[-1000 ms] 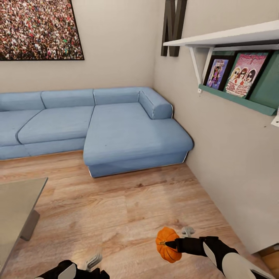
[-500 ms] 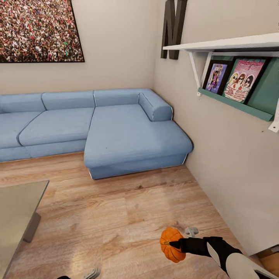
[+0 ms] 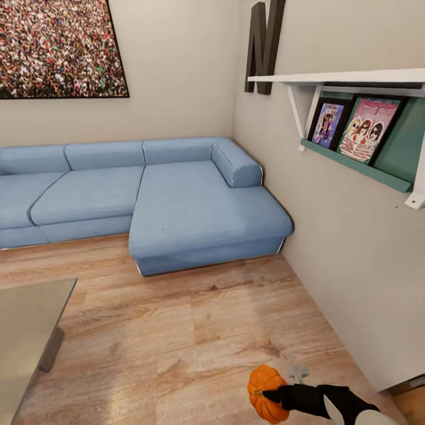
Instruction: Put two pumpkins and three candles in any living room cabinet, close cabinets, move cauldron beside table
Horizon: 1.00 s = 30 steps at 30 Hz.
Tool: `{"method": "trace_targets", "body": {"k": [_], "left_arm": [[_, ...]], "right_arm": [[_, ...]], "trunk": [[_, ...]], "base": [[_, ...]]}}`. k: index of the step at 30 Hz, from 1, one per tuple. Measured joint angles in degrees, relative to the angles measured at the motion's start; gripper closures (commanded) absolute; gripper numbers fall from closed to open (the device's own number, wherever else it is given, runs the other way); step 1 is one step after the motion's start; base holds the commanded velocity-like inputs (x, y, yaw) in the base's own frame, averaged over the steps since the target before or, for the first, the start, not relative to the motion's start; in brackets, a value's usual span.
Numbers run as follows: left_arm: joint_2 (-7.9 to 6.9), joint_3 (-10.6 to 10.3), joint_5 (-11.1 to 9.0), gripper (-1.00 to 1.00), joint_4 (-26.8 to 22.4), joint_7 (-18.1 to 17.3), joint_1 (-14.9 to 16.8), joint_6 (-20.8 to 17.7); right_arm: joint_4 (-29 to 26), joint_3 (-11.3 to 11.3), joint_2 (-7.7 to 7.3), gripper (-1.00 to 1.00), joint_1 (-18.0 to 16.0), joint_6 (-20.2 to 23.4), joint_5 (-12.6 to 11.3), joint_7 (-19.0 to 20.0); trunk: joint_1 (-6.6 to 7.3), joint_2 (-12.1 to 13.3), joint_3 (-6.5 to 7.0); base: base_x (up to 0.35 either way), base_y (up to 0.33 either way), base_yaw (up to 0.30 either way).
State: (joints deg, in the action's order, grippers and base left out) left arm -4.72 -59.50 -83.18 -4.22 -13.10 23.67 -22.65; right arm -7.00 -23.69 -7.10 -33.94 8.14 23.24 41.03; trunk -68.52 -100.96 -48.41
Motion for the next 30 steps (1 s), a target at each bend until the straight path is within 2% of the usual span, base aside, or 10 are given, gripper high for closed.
{"method": "trace_targets", "body": {"k": [5,7,13,18,22,30], "left_arm": [[0.05,0.01,-0.02,-1.00,4.44,0.00,-1.27,1.99],[0.12,0.01,-0.02,-1.00,5.61,0.06,-2.67,2.68],[0.06,0.07,-0.21,-1.00,6.11,0.09,-4.75,5.32],[0.08,0.07,-0.27,-1.00,6.15,0.09,-6.12,7.23],[0.10,0.08,-0.31,-1.00,6.15,0.09,-6.24,7.33],[0.15,0.15,-0.31,-1.00,6.06,0.09,-6.27,7.35]], "right_arm": [[0.11,-0.12,-0.22,1.00,0.79,-1.56,-0.18,-0.07],[0.11,-0.03,-0.28,1.00,0.99,-1.70,-0.11,-0.11],[0.11,-0.15,-1.82,1.00,1.06,-1.95,-0.25,-0.41],[0.07,-0.19,-2.22,1.00,1.06,-1.98,-0.31,-0.76],[0.08,-0.25,-2.70,1.00,1.06,-2.03,-0.53,-1.81],[0.09,-0.30,-3.00,1.00,1.07,-2.07,-0.63,-2.27]], "trunk": [[1.10,2.01,0.90],[1.54,2.81,1.25],[2.86,5.21,2.34],[3.95,7.22,3.23],[4.83,8.82,3.95],[4.84,8.84,3.96]], "base": [[0.000,0.000,0.000],[0.000,0.000,0.000],[0.000,0.000,0.000],[0.000,0.000,0.000],[0.000,0.000,0.000],[0.000,0.000,-0.016]]}}
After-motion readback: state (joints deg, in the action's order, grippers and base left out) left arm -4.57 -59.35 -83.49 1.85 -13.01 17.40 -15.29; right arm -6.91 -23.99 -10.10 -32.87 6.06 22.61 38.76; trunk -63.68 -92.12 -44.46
